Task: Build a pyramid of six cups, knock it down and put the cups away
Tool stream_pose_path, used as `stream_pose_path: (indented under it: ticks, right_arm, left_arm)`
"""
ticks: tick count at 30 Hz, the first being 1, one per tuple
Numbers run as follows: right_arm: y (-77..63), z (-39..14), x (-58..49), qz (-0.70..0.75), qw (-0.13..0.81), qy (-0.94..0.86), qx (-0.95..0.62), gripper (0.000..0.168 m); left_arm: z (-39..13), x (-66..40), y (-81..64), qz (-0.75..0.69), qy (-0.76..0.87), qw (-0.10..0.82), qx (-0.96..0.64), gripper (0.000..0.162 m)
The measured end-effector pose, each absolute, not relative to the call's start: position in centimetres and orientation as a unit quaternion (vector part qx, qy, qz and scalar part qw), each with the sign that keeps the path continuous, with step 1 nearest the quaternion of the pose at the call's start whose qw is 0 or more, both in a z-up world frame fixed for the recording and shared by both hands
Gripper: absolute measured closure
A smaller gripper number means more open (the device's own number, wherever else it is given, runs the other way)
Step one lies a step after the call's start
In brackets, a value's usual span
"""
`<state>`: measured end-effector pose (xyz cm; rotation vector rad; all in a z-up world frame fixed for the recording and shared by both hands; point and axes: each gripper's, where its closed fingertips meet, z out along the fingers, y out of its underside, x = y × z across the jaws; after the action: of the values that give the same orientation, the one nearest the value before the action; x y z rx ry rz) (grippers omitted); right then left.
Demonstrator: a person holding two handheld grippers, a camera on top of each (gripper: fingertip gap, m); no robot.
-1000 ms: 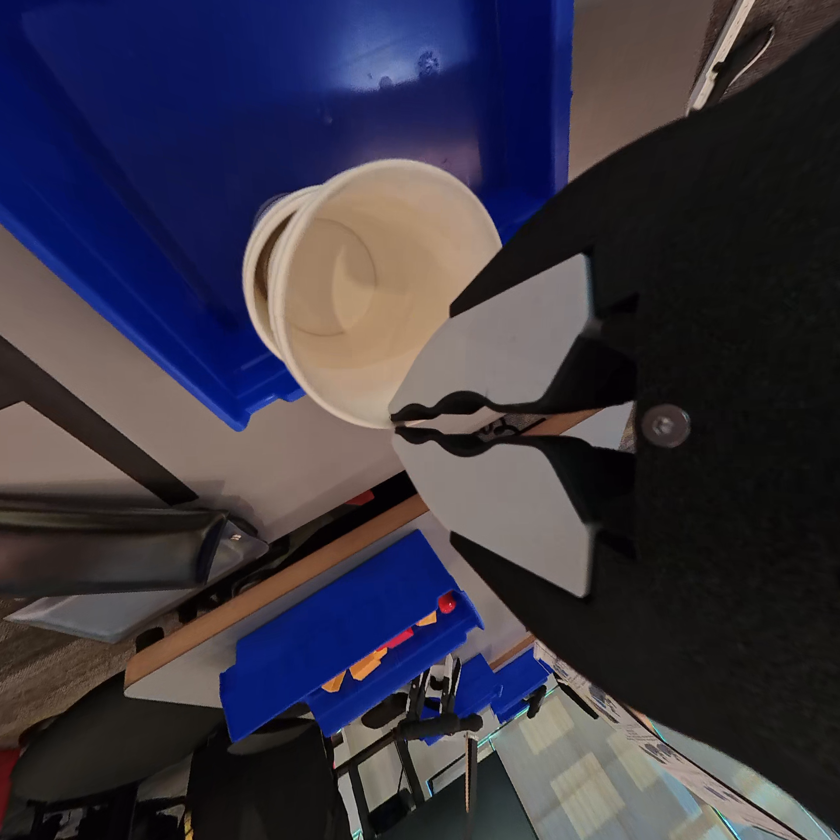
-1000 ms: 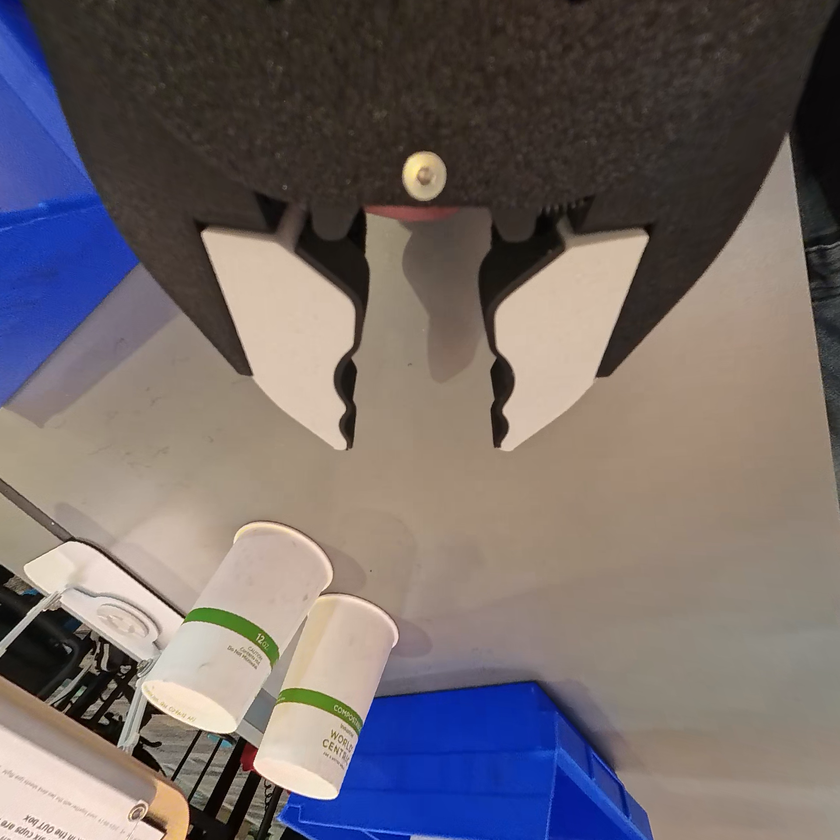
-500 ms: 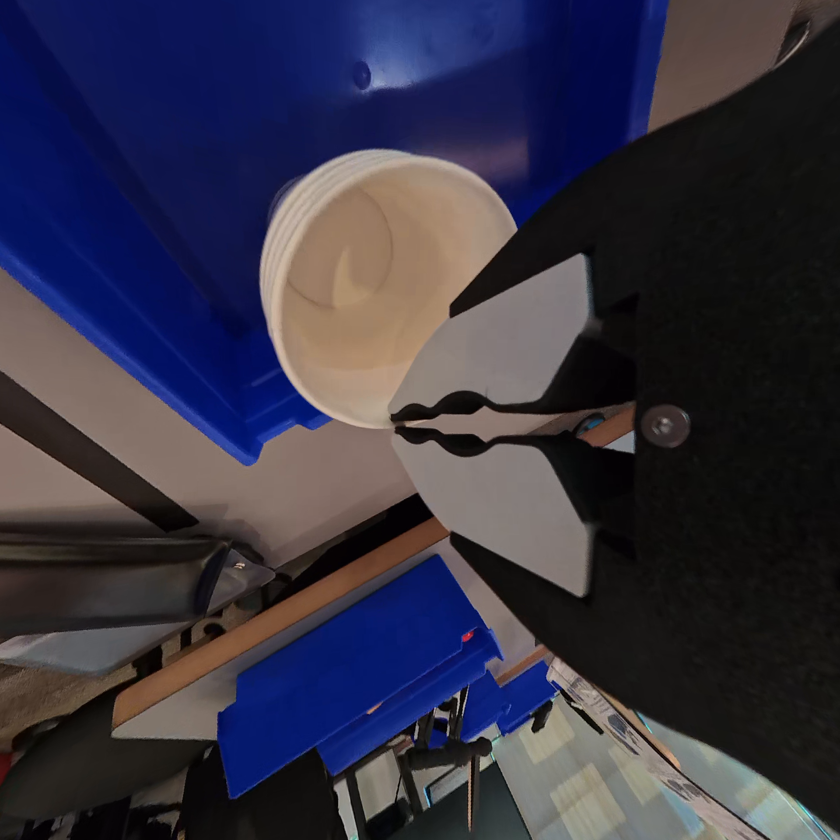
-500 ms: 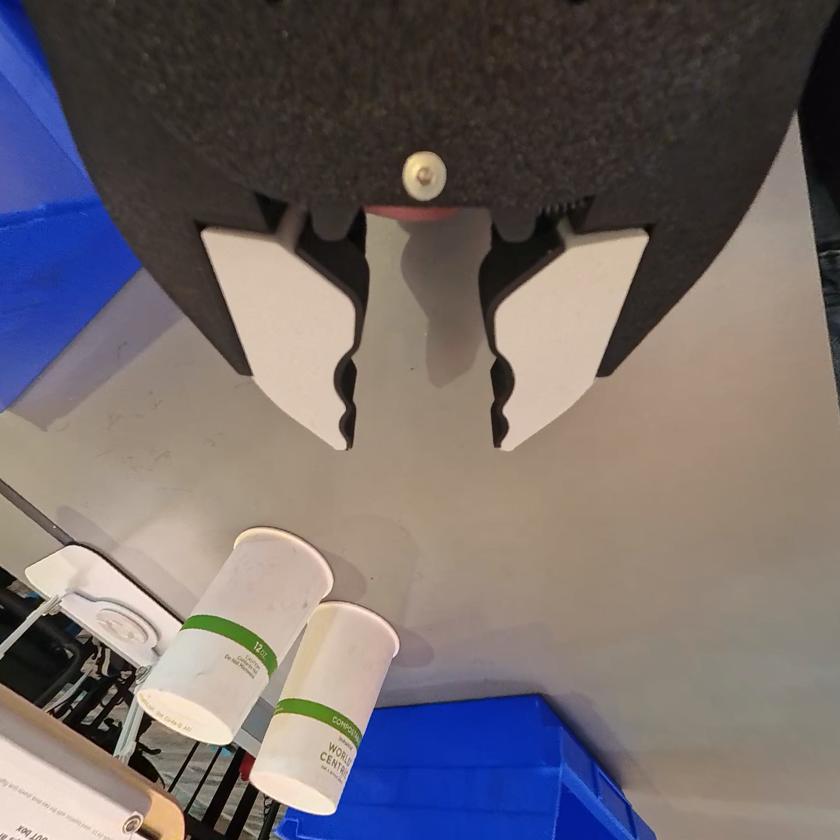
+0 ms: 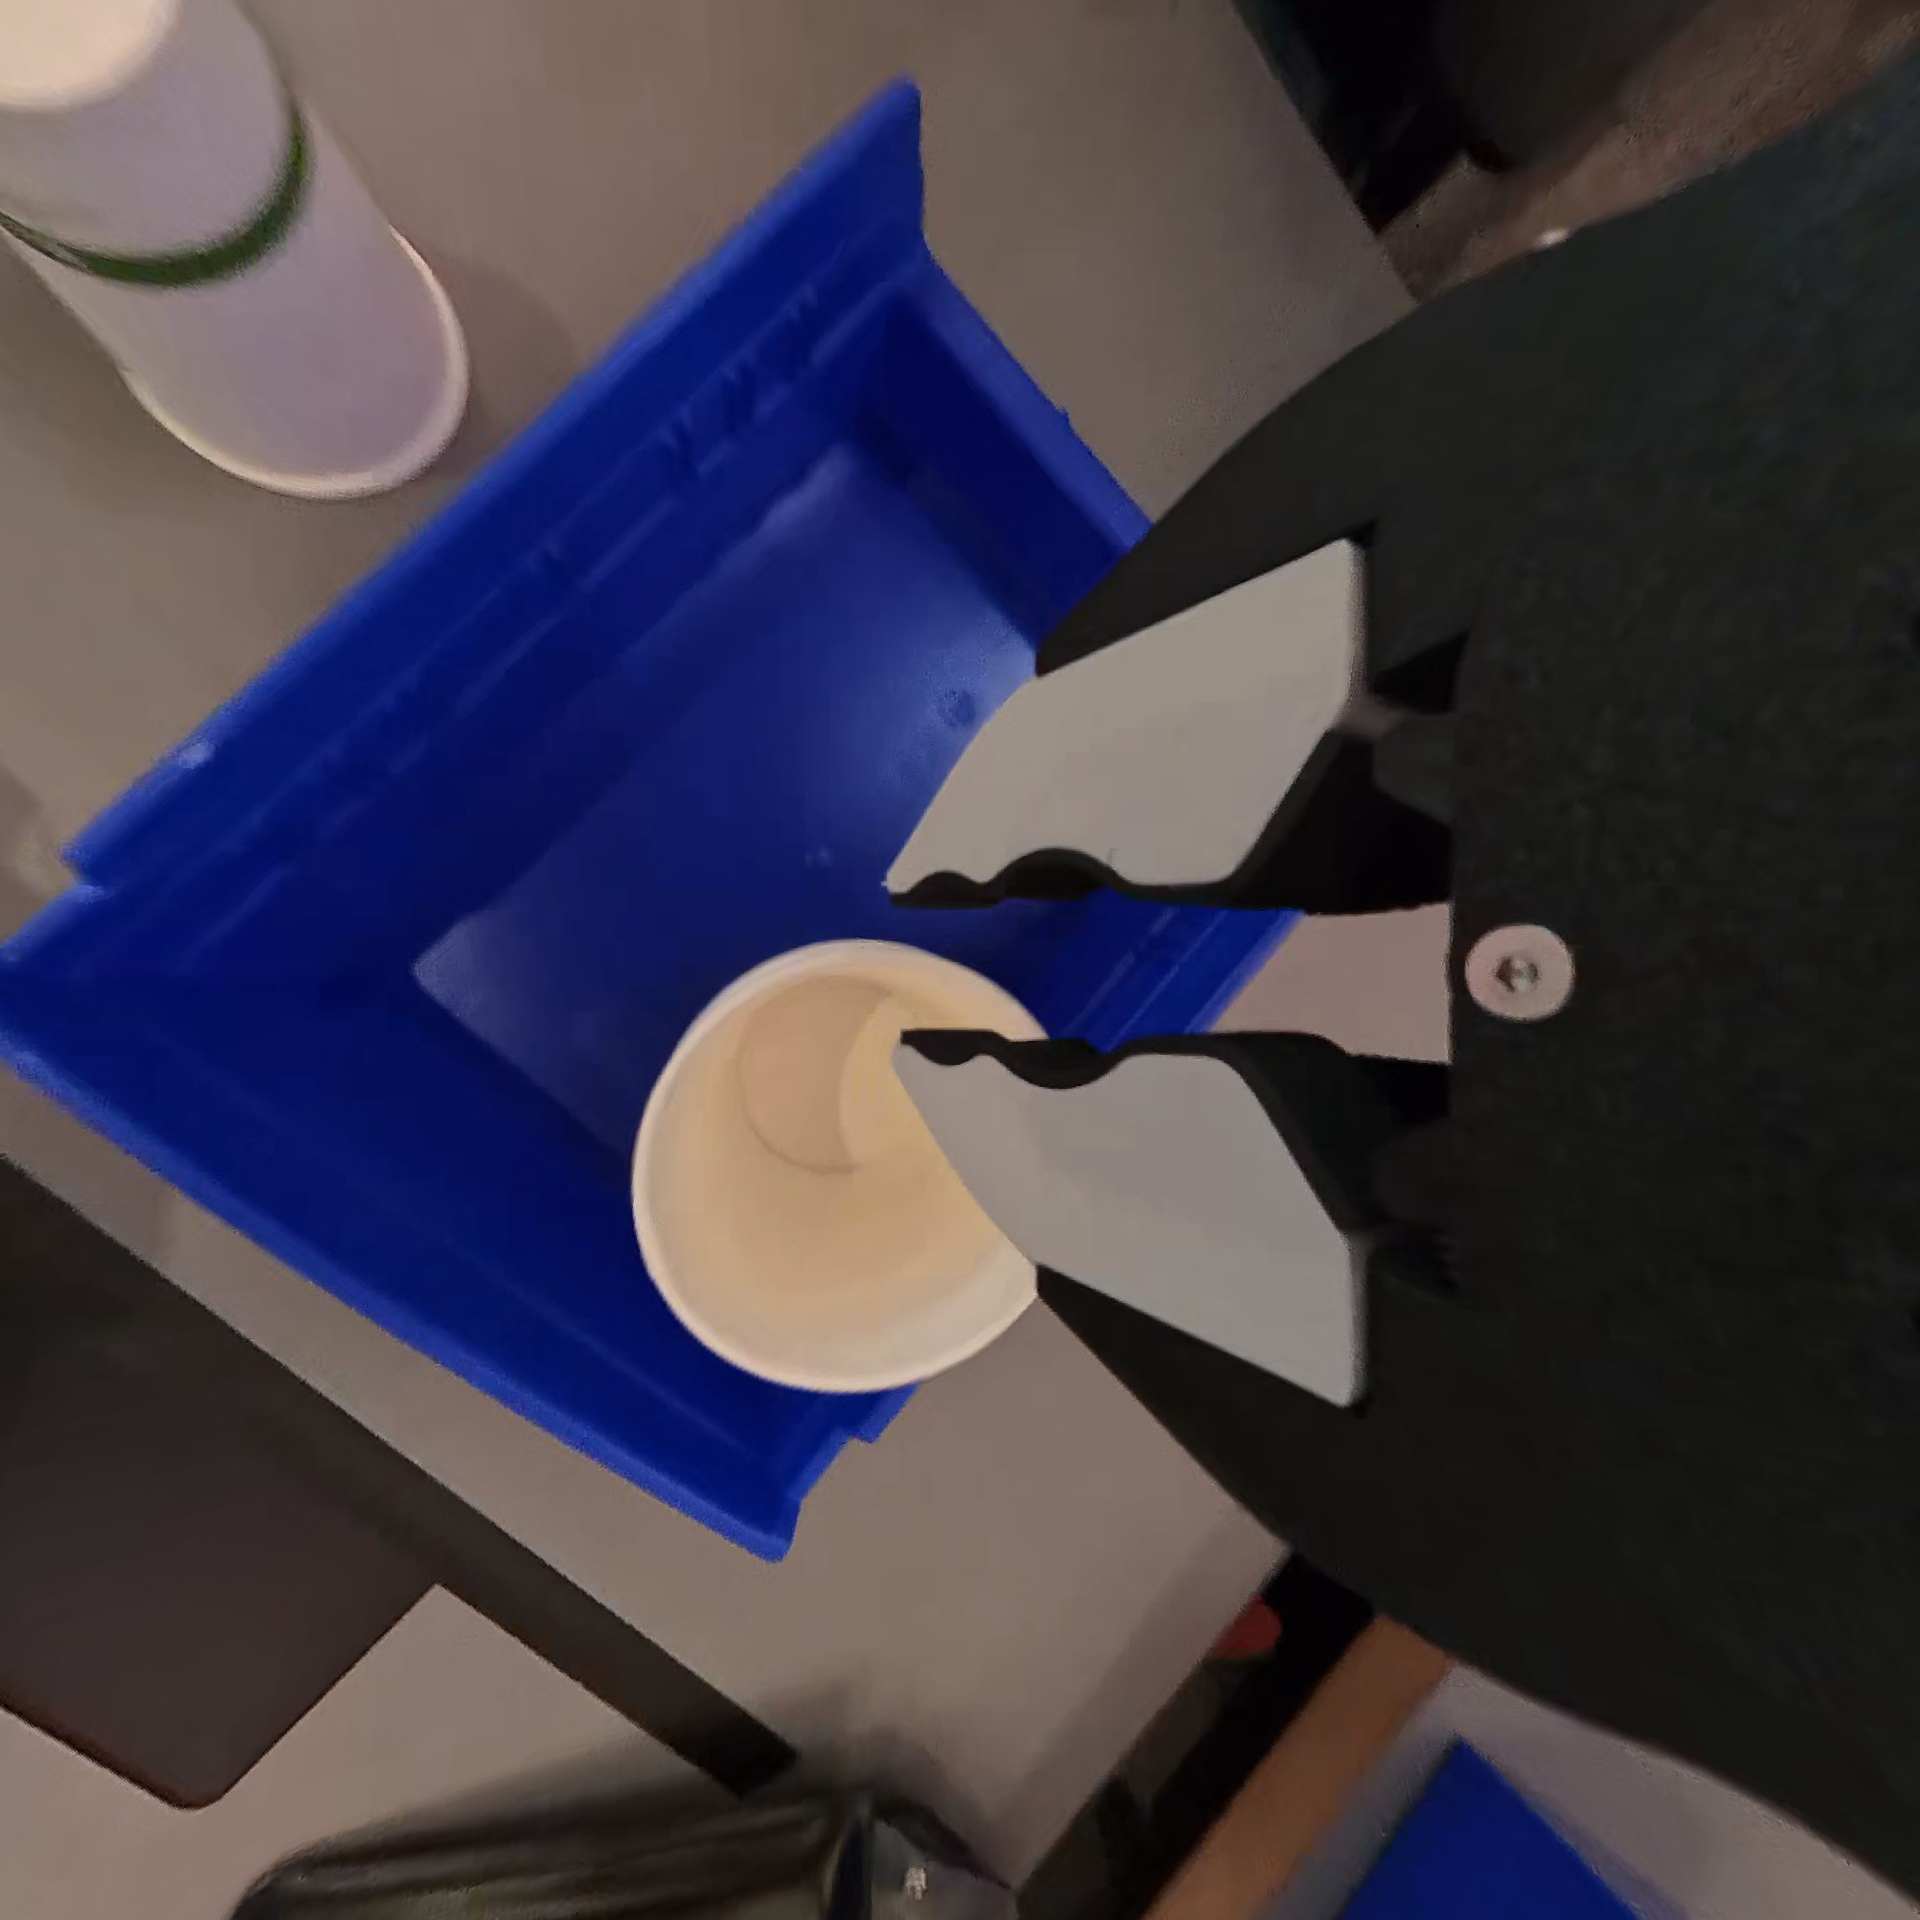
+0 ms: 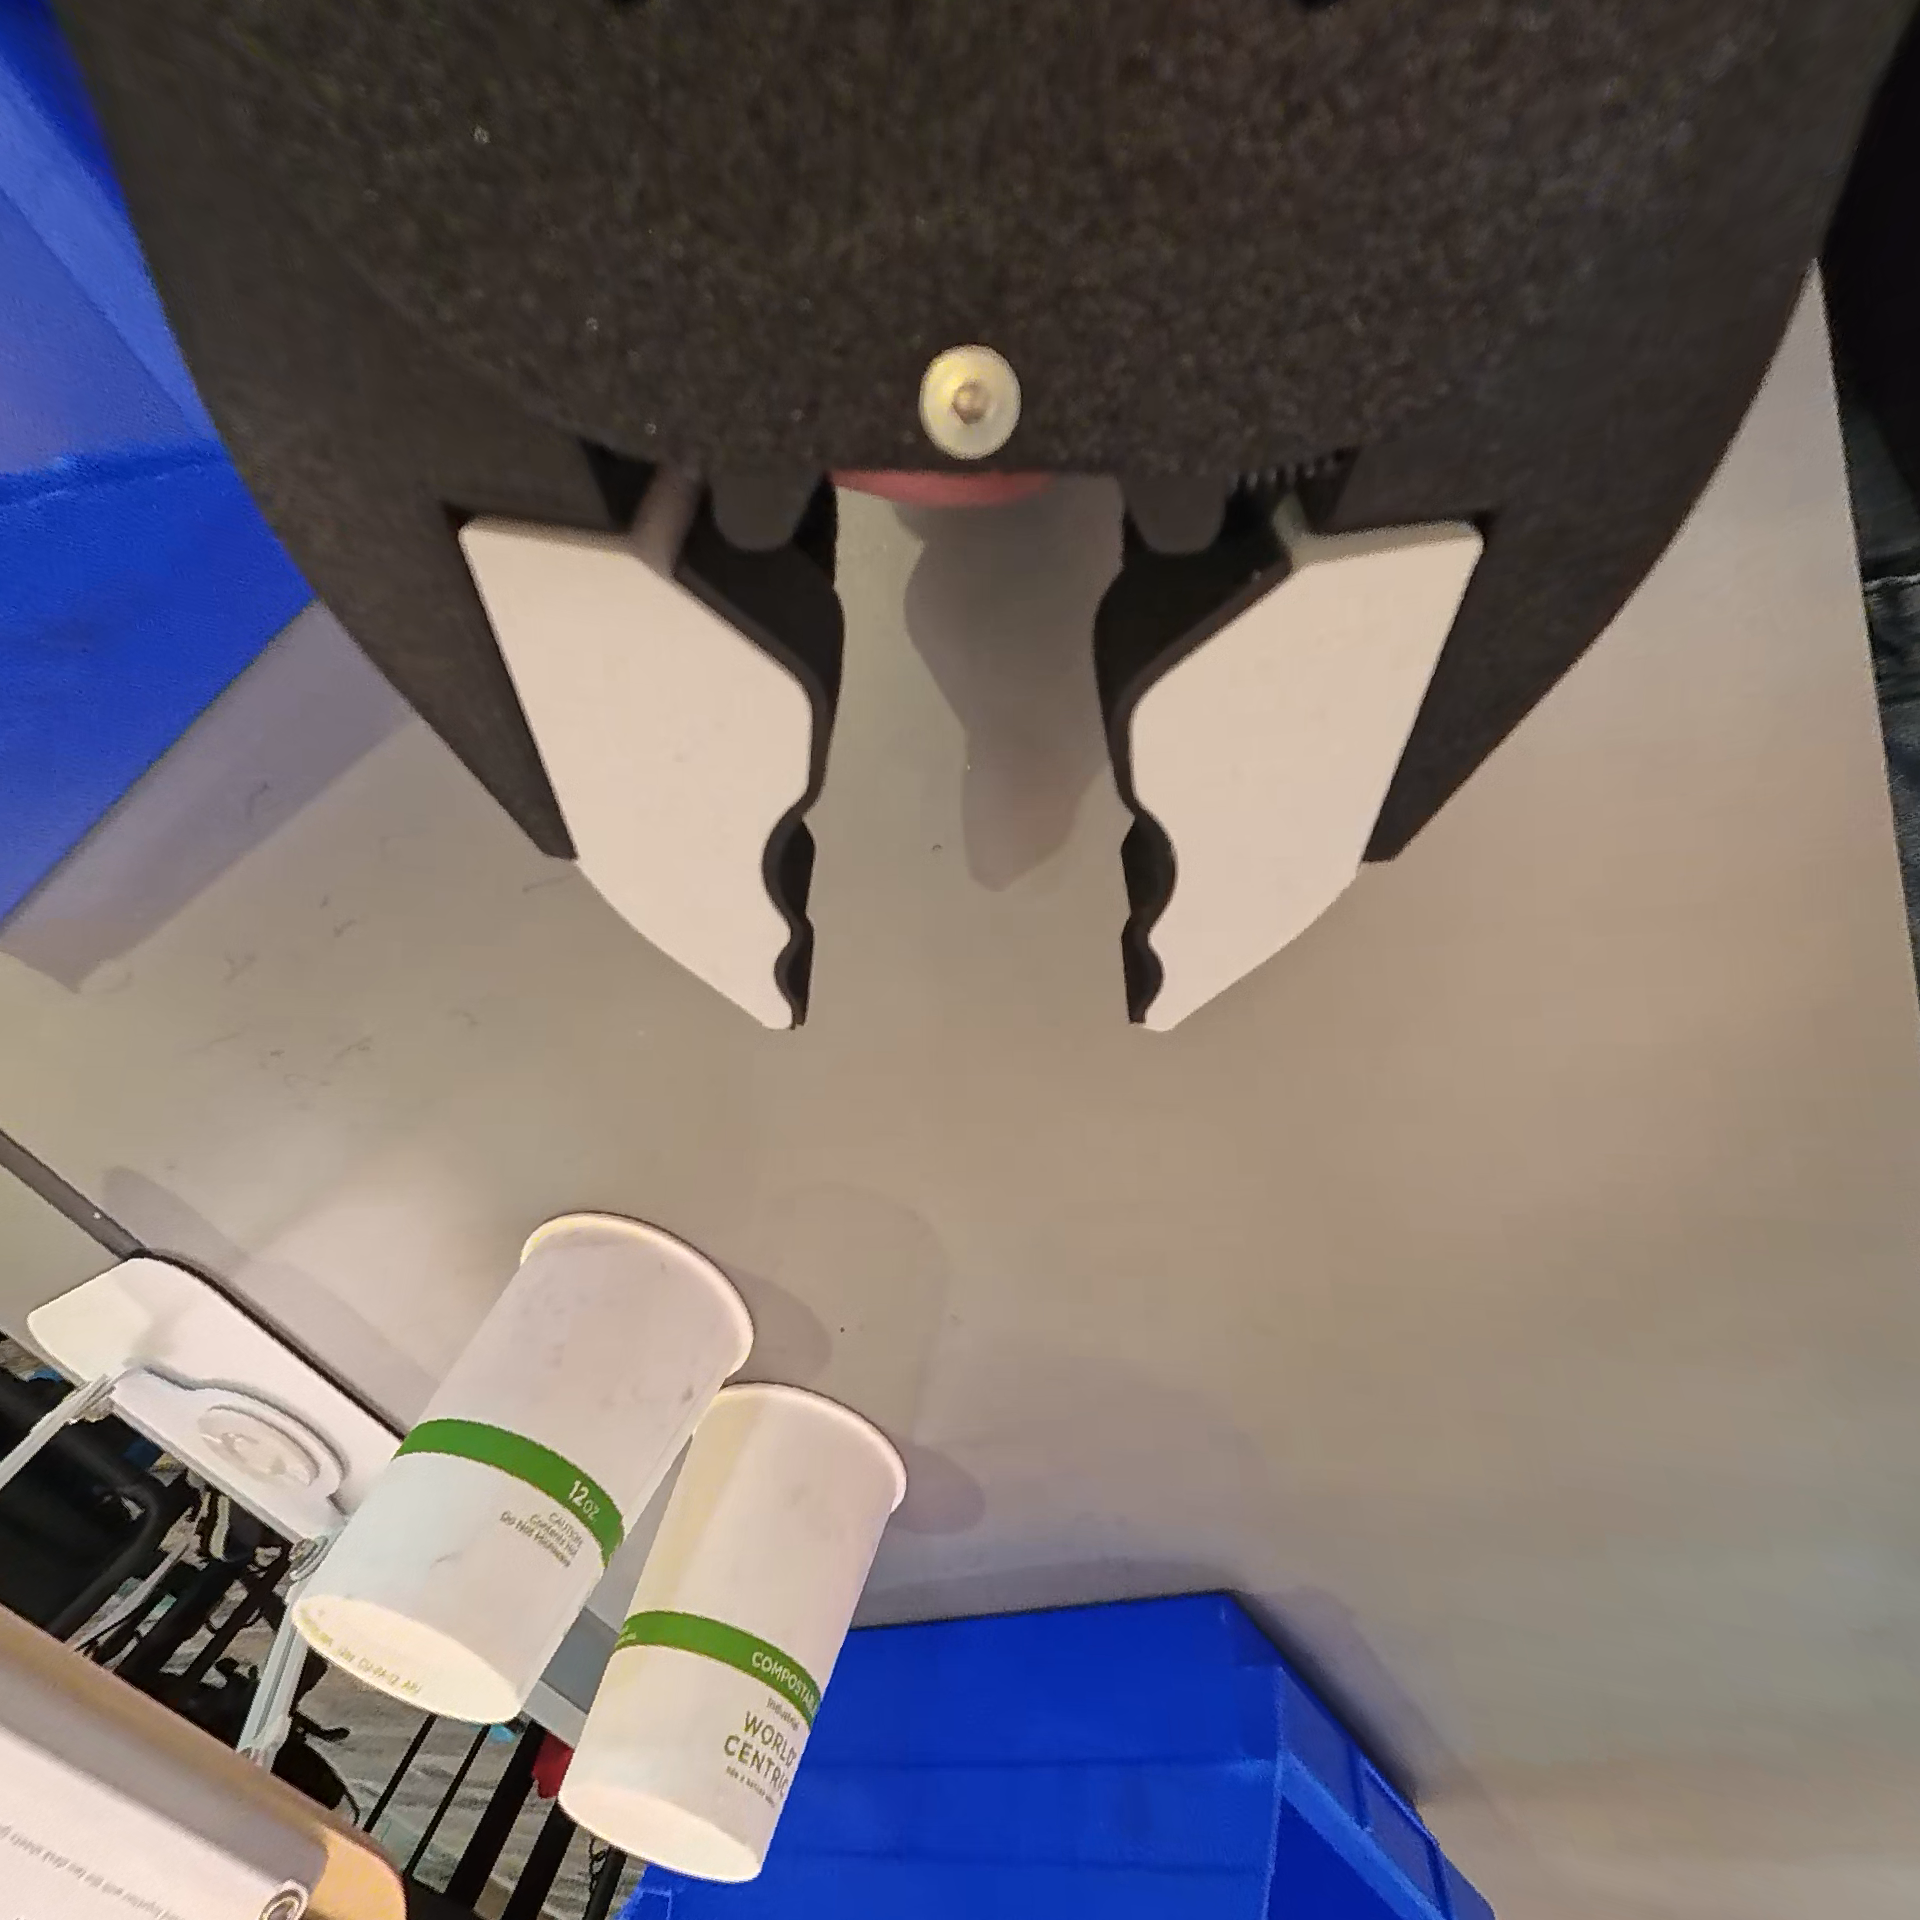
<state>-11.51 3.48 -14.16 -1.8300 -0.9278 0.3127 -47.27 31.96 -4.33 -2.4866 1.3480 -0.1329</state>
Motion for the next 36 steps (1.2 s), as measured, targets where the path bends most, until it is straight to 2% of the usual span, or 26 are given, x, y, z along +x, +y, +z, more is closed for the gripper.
stream_pose_path:
  ticks: [4, 10, 24, 32, 36]
  right_arm:
    - [3.5, -14.2, -11.5, 0.129, 0.508, -0.385, -0.76, 0.111]
    - [3.6, -14.2, -11.3, 0.129, 0.508, -0.383, -0.761, 0.111]
    - [3.5, -14.3, -11.3, 0.128, 0.506, -0.386, -0.761, 0.111]
    - [3.5, -14.3, -11.5, 0.13, 0.506, -0.386, -0.76, 0.111]
    - [3.4, -14.3, -11.5, 0.13, 0.505, -0.387, -0.76, 0.111]
  left_arm:
    - [-5.9, -46.9, 31.7, -0.016, 0.493, 0.139, -0.859, 0.142]
    - [-6.1, -46.7, 32.1, -0.021, 0.488, 0.136, -0.862, 0.159]
    - [-6.7, -46.6, 32.0, -0.048, 0.472, 0.119, -0.872, 0.159]
    - [-6.6, -45.7, 31.6, -0.161, 0.401, 0.116, -0.894, 0.157]
    - [-6.2, -45.8, 32.5, -0.175, 0.362, 0.151, -0.903, 0.158]
